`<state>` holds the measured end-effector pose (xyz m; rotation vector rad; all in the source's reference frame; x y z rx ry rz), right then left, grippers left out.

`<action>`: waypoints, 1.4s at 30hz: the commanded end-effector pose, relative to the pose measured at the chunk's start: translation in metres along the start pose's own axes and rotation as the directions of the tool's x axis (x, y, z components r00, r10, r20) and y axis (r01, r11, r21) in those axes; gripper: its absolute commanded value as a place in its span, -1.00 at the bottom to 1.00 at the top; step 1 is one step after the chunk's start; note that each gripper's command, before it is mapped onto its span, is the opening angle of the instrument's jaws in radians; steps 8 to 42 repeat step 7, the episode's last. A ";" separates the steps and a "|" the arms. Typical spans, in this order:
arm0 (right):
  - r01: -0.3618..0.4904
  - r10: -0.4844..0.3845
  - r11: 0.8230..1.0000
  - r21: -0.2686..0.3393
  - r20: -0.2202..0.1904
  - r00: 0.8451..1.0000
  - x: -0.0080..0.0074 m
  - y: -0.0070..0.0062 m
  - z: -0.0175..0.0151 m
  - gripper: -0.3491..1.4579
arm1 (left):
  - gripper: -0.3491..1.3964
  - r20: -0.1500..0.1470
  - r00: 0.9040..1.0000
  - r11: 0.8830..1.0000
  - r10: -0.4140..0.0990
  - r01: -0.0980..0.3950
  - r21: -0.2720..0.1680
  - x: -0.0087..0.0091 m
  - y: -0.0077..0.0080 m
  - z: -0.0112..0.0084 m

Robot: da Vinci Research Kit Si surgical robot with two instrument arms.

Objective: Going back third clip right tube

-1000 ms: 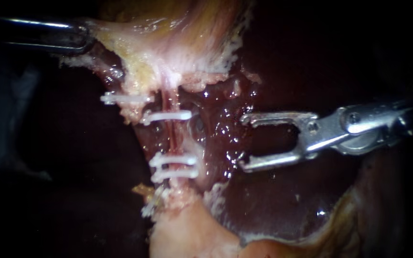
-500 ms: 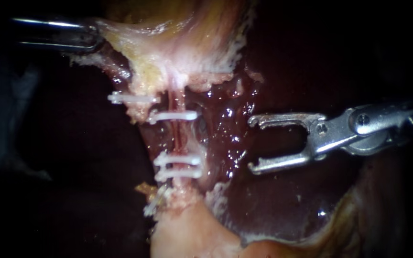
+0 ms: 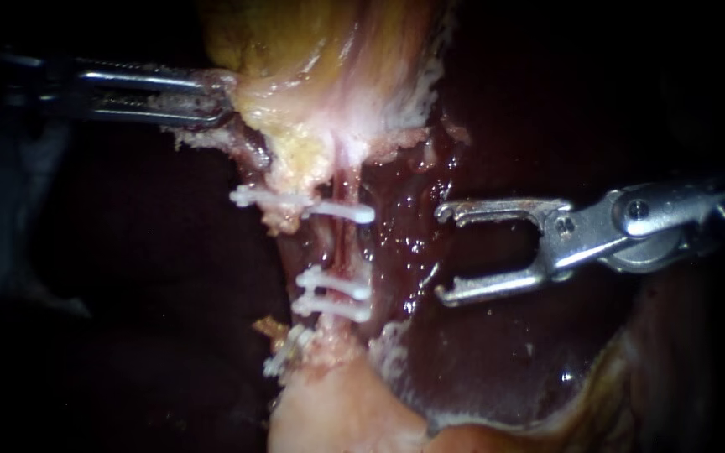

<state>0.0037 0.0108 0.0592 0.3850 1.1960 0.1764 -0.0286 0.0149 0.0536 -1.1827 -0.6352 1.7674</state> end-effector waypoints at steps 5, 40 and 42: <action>0.000 0.000 1.000 -0.003 0.001 1.000 0.0000 0.0000 0.0000 -0.06 | -1.00 0.000 1.000 1.000 0.000 0.000 0.001 0.0000 0.0000 0.0000; 0.000 0.000 1.000 -0.003 0.001 1.000 0.0000 0.0000 0.0000 -0.06 | -1.00 0.000 1.000 1.000 0.000 0.000 0.001 0.0000 0.0000 0.0000; 0.000 0.000 1.000 -0.003 0.001 1.000 0.0000 0.0000 0.0000 -0.06 | -1.00 0.000 1.000 1.000 0.000 0.000 0.001 0.0000 0.0000 0.0000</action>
